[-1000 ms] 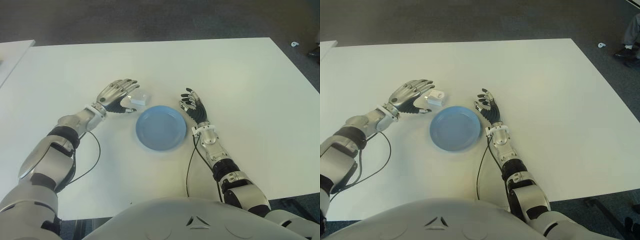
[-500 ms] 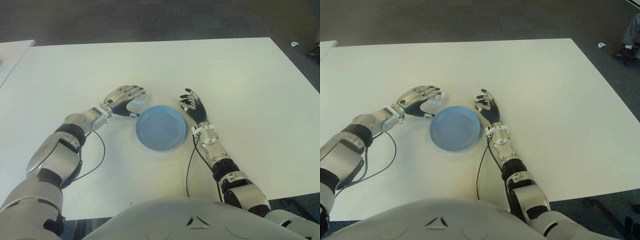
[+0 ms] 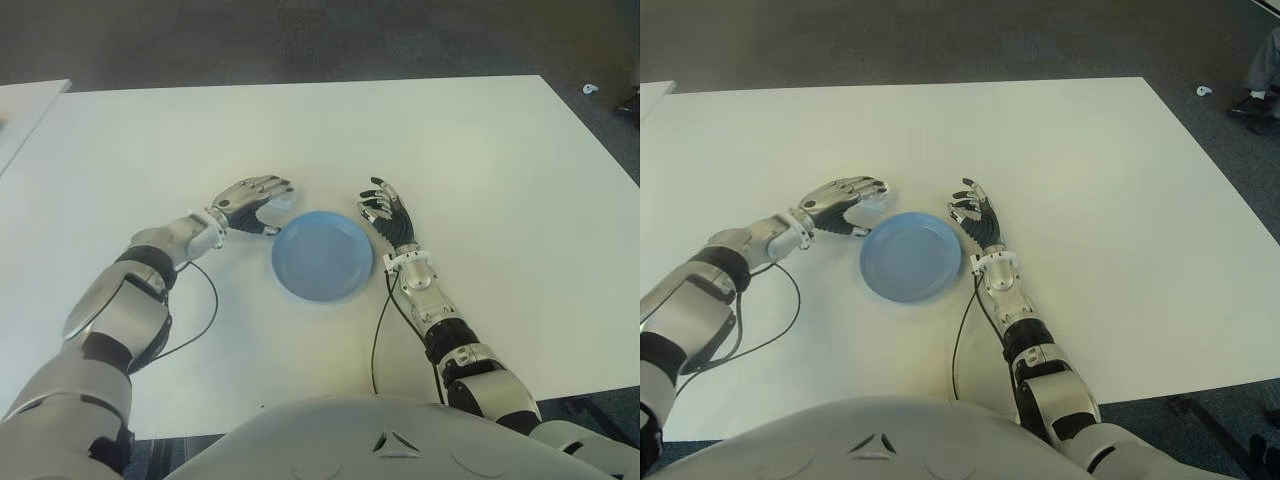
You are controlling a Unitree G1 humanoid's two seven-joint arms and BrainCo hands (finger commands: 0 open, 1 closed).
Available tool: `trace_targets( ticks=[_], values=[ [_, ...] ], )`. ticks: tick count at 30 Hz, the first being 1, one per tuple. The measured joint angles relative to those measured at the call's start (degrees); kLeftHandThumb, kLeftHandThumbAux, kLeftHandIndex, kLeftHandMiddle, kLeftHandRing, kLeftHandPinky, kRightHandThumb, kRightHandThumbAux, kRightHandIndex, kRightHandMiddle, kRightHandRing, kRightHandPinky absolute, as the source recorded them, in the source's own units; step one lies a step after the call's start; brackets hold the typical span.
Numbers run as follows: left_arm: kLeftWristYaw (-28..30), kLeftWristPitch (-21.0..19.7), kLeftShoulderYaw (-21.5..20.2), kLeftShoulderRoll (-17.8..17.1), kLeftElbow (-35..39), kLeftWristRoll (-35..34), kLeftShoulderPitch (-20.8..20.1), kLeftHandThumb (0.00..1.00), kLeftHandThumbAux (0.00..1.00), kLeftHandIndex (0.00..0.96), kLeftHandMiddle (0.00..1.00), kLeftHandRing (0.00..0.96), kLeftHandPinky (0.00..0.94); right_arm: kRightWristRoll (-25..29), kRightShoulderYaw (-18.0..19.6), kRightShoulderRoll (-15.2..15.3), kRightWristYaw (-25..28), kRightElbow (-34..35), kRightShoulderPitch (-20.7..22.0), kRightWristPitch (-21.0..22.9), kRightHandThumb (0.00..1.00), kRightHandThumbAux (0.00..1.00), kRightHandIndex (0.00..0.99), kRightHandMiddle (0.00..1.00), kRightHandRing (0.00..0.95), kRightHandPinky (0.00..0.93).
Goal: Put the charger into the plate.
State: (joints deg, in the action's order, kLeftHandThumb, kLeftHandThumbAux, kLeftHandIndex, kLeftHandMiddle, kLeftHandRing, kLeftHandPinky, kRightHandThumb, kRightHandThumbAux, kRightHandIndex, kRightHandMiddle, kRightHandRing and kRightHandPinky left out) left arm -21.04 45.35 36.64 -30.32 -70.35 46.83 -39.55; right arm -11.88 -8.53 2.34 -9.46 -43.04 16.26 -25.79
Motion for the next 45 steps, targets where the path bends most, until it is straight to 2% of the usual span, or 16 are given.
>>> trace_targets(
  ticks=[5, 14, 28, 45],
  values=[
    [3.72, -0.1, -0.55, 0.99, -0.91, -2.08, -0.75, 0.0, 0.478, 0.0, 0.0, 0.0, 0.0, 0.01, -0.01, -0.12, 0.13, 0.3, -0.19, 0.01, 0.0, 0.628, 0.127, 0.349, 0.353, 0.257],
    [7.07, -0.17, -0.72, 1.7, -1.66, -4.47, -1.56, 0.0, 0.436, 0.0, 0.0, 0.0, 0.011, 0.17, -0.01, -0.35, 0.35, 0.52, -0.45, 0.01, 0.0, 0.634, 0.128, 0.357, 0.358, 0.257],
    [17.59, 0.11, -4.27, 1.56, -1.33, -11.49, -1.49, 0.0, 0.505, 0.0, 0.0, 0.0, 0.034, 0.87, 0.03, -0.84, 1.19, 2.87, -1.83, 0.47, 0.0, 0.632, 0.123, 0.36, 0.368, 0.283],
    [18.39, 4.09, -4.56, -5.31, 2.31, -12.11, 2.14, 0.0, 0.524, 0.0, 0.0, 0.0, 0.014, 0.38, 0.04, -1.03, 1.3, 5.33, -3.19, 1.88, 0.0, 0.612, 0.103, 0.377, 0.378, 0.26]
  ],
)
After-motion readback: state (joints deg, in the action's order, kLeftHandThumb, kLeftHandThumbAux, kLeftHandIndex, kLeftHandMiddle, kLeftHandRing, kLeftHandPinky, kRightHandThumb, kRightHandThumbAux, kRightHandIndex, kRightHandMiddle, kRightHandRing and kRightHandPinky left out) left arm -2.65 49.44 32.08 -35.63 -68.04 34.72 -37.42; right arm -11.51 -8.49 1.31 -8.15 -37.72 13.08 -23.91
